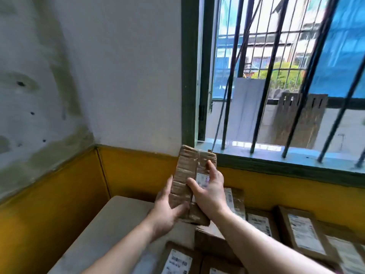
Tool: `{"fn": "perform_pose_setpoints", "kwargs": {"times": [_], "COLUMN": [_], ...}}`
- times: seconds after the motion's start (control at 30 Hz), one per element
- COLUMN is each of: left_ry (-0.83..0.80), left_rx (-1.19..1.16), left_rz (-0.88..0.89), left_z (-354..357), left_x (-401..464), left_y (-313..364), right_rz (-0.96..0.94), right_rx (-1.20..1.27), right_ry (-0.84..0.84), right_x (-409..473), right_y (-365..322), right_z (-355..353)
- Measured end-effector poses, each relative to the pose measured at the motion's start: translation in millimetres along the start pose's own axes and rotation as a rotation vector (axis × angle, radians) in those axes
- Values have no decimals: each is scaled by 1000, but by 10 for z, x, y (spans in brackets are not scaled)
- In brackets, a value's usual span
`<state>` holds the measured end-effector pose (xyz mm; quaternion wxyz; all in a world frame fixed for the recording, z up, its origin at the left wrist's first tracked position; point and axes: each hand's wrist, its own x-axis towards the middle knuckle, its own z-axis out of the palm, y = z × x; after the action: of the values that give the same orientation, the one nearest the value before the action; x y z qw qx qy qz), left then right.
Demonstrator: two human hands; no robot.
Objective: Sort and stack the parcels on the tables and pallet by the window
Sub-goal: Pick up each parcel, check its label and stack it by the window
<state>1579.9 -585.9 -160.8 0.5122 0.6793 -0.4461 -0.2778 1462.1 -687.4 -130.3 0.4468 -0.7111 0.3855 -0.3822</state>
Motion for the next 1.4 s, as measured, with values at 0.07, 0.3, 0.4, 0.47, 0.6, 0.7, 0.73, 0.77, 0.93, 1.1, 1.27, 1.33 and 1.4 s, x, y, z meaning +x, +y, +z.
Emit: {"fn": "perform_pose_setpoints", "kwargs": {"times": [0.07,0.3,0.4,0.47,0.6,0.7,0.73,0.77,0.93,1.1,1.27,1.33,1.4], "left_ry": [-27,-163,-243,-274,-371,-492,-529,-563,-700,-917,-1105,-1146,-1184], "left_rx": [24,-26,-82,-110,-151,-215,-239,-246,-248,-259,-293,-274,-271], "left_rz": [77,388,457,486,540,561,564,567,599,695,601,570,545], "left_z": [84,359,529,675,1105,1518,1682,1863,2994,4270,5285,5625,5918], "left_x": [-141,-730,-1053,-1276,-1711,-2085,-2193,-2301,-3037,-4013,-4795,-4989,-5116], "left_y": [320,1117,1283,1409,1754,2091,2182,2271,2711,3177,3472,3547,3632], "right_rz": [-43,-147,-165,-160,-138,-119,-102,-78,31,115,249,279,304], "right_rx": [26,-27,-141,-182,-281,-328,-352,-375,-419,-498,-526,-534,-535], "right_ry": [50,265,325,376,508,624,653,683,824,973,1085,1121,1160], "right_x": [-143,-858,-1229,-1484,-2065,-2494,-2641,-2798,-3780,-4953,-5923,-6155,-6322], "right_y": [-209,-687,-749,-768,-853,-850,-825,-806,-665,-481,-308,-255,-195], "right_z": [-280,-1052,-1319,-1532,-2105,-2630,-2821,-3021,-4179,-5415,-6350,-6627,-6864]}}
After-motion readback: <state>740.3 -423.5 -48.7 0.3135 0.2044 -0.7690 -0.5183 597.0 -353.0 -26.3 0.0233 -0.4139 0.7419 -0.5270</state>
